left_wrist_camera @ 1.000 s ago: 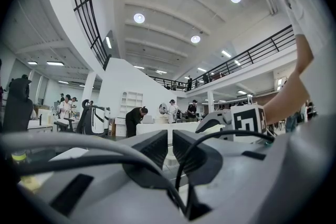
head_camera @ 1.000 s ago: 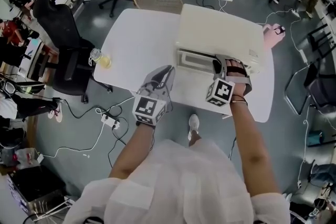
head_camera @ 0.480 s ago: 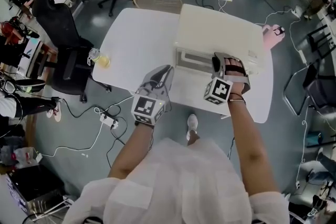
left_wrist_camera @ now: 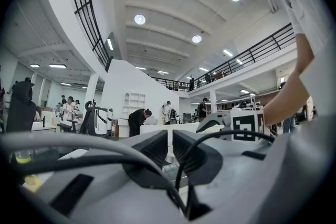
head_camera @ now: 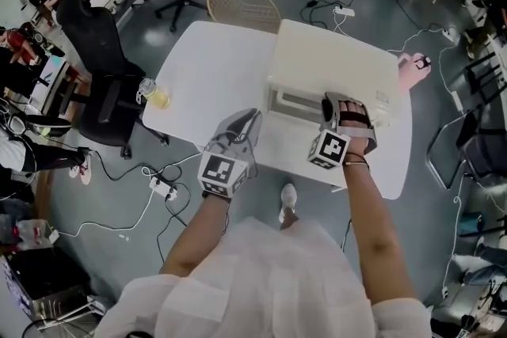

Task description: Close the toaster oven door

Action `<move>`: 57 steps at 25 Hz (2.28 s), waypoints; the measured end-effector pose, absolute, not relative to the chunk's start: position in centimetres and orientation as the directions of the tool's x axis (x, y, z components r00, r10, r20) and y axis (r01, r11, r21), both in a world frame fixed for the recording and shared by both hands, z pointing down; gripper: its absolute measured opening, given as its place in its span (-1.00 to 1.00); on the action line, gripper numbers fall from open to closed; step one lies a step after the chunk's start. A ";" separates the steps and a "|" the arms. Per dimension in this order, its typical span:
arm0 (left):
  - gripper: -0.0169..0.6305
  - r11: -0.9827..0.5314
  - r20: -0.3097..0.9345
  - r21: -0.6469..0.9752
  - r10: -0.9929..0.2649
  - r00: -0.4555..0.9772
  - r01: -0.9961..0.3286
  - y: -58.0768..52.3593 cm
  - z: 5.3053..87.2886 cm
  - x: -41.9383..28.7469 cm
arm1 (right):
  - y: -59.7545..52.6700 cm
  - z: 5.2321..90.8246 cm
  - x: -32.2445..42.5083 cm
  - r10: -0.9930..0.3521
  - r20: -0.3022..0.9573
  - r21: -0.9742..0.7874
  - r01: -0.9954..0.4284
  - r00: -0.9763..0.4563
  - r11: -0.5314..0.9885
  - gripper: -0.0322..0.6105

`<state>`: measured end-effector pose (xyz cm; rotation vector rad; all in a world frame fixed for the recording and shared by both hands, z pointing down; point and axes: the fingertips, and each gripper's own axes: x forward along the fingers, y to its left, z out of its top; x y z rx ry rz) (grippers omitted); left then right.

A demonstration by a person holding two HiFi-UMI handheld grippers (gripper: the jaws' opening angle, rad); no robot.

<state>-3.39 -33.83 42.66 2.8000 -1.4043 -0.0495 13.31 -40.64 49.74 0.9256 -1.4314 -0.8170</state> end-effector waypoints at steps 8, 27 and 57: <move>-0.89 -0.587 -0.025 0.013 -0.810 0.586 -0.810 -33.2 42.3 -3.8 | -40.5 49.2 14.3 -0.897 0.441 0.882 -0.184 -0.003 0.434 -0.47; -0.89 -0.555 -0.039 -0.034 -0.830 0.556 -0.831 -32.3 40.0 -4.4 | -31.8 40.6 22.6 -0.985 0.117 0.218 -0.964 -0.129 0.152 -0.88; -0.89 -0.533 -0.071 -0.049 -0.841 0.536 -0.844 -28.5 37.3 -5.6 | -22.5 37.0 24.4 -0.983 -0.052 0.109 -0.979 -0.176 0.170 -0.89</move>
